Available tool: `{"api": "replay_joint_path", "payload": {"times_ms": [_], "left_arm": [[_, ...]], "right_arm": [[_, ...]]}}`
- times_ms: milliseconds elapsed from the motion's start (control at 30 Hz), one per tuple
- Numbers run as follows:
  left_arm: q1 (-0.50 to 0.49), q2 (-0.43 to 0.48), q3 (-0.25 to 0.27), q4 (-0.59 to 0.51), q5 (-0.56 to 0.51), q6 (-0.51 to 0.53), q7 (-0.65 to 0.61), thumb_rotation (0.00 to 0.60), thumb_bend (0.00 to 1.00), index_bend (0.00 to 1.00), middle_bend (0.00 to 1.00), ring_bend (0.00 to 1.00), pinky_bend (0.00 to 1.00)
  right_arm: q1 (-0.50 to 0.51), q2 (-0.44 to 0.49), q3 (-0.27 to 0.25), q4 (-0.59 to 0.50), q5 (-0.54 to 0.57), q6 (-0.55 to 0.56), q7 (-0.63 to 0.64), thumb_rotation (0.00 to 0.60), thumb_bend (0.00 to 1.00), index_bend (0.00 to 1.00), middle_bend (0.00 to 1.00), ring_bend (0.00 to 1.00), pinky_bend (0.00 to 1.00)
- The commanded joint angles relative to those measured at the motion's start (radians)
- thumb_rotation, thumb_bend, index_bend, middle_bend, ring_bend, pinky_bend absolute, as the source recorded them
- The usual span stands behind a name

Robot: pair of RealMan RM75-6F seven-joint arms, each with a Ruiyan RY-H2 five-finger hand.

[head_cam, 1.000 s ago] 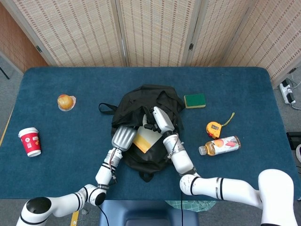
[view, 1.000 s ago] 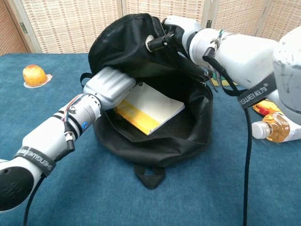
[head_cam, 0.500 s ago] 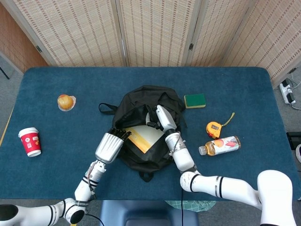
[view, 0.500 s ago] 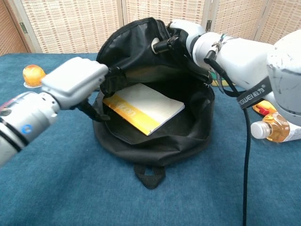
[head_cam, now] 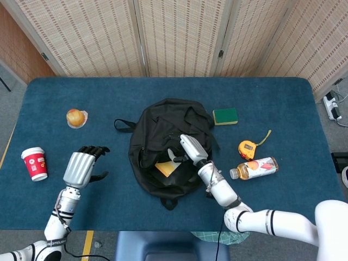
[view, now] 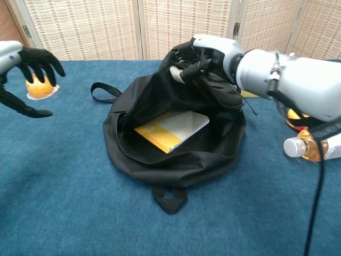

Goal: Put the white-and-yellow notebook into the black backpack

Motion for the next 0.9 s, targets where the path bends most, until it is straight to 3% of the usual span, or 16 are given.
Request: {"api": "replay_joint_path", "payload": {"times_ms": [33,133,333,500,567,733,900], "left_arm": [[0.026,0.036,-0.02,0.015,-0.061,-0.019,-0.038,0.6,0.08,0.39,0.48,0.43,0.44],[0.04,0.057,-0.034,0.025,-0.101,-0.033,-0.052,0.6,0.08,0.38,0.48,0.42,0.43],[0.065,0.077,-0.054,0.064,-0.162,-0.053,-0.078,0.6,0.08,0.38,0.48,0.42,0.41],[0.092,0.088,-0.054,0.092,-0.182,-0.044,-0.079,0.6,0.09,0.39,0.48,0.42,0.4],[0.106,0.093,-0.045,0.096,-0.176,-0.038,-0.08,0.6,0.09,0.39,0.48,0.42,0.39],[0.145,0.105,-0.03,0.117,-0.168,0.012,-0.032,0.6,0.09,0.39,0.47,0.4,0.36],[0.195,0.13,-0.021,0.104,-0.165,0.059,-0.035,0.6,0.09,0.37,0.42,0.36,0.32]], "right_arm": [[-0.043,0.119,-0.077,-0.094,-0.106,-0.061,-0.003,0.6,0.16,0.06,0.11,0.05,0.02],[-0.073,0.173,-0.092,-0.141,-0.167,-0.034,0.006,0.594,0.09,0.0,0.07,0.02,0.01],[-0.161,0.245,-0.118,-0.188,-0.274,0.092,0.028,0.6,0.12,0.01,0.11,0.06,0.02],[-0.249,0.294,-0.161,-0.18,-0.34,0.216,0.02,0.6,0.28,0.34,0.3,0.22,0.24],[-0.288,0.324,-0.187,-0.174,-0.363,0.257,0.007,0.6,0.32,0.38,0.32,0.24,0.27],[-0.383,0.399,-0.262,-0.154,-0.411,0.359,-0.093,0.6,0.33,0.34,0.31,0.22,0.26],[-0.475,0.467,-0.319,-0.141,-0.443,0.438,-0.105,0.6,0.32,0.18,0.2,0.16,0.2]]}}
